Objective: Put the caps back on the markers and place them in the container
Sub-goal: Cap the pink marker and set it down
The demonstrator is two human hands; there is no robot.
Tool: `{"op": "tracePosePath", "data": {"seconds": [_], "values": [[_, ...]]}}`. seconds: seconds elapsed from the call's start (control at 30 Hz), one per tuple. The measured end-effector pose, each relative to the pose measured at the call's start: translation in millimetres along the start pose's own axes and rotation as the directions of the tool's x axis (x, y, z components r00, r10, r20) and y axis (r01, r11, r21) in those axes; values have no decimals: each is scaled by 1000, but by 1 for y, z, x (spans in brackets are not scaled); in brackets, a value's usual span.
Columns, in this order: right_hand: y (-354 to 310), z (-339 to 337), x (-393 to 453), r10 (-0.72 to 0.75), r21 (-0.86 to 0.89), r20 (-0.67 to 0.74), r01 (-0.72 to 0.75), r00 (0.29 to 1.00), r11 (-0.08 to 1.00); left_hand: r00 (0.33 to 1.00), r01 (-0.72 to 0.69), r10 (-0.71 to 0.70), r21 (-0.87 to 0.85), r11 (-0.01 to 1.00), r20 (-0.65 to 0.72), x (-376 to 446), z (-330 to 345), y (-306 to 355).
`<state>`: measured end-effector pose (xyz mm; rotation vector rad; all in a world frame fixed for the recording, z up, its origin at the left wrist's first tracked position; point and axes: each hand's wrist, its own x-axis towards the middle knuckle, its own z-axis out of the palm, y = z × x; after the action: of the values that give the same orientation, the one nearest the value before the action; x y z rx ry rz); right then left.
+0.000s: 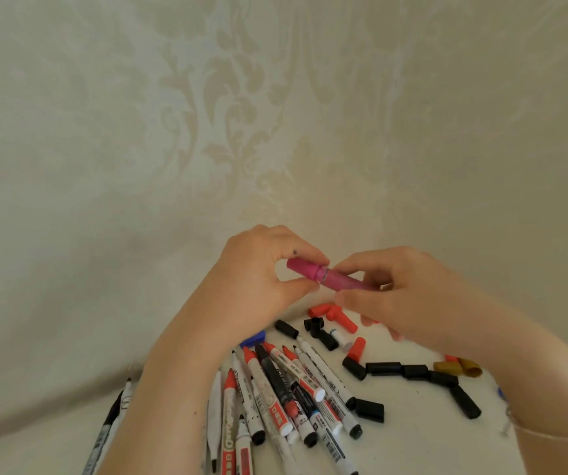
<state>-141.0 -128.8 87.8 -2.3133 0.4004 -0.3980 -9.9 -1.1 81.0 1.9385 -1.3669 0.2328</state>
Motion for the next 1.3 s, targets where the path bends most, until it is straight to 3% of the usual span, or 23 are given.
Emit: {"op": "tracePosePath", "data": {"seconds": [0.1,0.3,0.5,0.83,0.97,1.3], "values": [[0,-1,-2,17,-6,61,-17,998,1000,991,40,-44,36,999,130,-2,-1,2],[-1,-6,-3,-41,52,54,38,998,998,946,209,-100,-346,915,308,-6,-11,-2],[-5,-1,-2,-92,142,-73,101,993,985,949,314,-237,-591,743,207,1,10,5],[-6,1,1,-108,61,-168,119,980,991,963,212,-270,-575,790,-16,8,31,12],[-8,4,2,-81,153,-167,107,983,982,964,196,-261,-533,823,-49,10,31,9],[-8,4,2,-87,133,-182,112,979,985,963,161,-256,-575,802,-88,11,36,8]]}}
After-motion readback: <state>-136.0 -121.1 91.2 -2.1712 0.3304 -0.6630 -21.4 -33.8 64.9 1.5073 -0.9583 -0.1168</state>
